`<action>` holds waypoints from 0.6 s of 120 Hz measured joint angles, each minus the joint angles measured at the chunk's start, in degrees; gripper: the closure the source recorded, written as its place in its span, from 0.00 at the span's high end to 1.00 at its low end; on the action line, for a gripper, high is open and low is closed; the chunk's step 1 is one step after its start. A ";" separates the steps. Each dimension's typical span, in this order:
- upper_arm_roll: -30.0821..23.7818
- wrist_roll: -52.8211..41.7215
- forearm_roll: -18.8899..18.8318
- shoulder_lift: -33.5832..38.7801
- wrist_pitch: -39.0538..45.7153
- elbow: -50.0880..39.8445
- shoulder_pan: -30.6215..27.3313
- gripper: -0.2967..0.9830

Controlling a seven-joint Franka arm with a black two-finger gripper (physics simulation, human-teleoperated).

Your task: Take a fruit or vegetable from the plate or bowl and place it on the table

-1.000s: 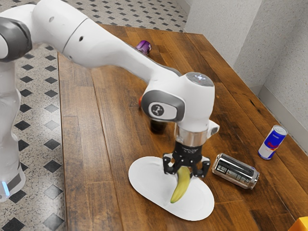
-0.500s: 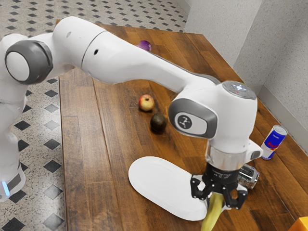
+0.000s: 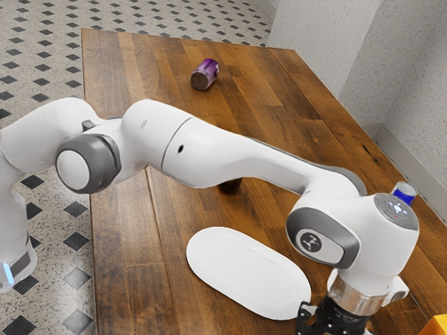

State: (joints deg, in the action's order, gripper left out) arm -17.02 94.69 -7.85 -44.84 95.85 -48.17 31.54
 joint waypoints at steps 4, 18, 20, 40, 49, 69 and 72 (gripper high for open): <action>0.00 -0.09 -0.12 -0.06 -0.36 0.16 0.28 0.34; -0.01 -0.38 -0.98 -0.12 -1.25 1.66 2.06 0.34; -0.02 -0.42 -1.17 -0.13 -1.35 2.00 2.40 0.34; -0.03 -0.74 -2.36 -0.12 -2.21 3.28 4.38 0.34; -0.03 -0.86 -2.59 -0.13 -2.42 3.38 4.61 0.34; -0.06 -1.33 -2.78 -0.11 -2.06 3.33 4.99 0.59; -0.05 -1.39 -2.81 -0.06 -2.00 3.32 5.22 0.62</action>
State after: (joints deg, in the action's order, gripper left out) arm -17.07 93.30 -10.67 -44.90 93.86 -44.85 36.77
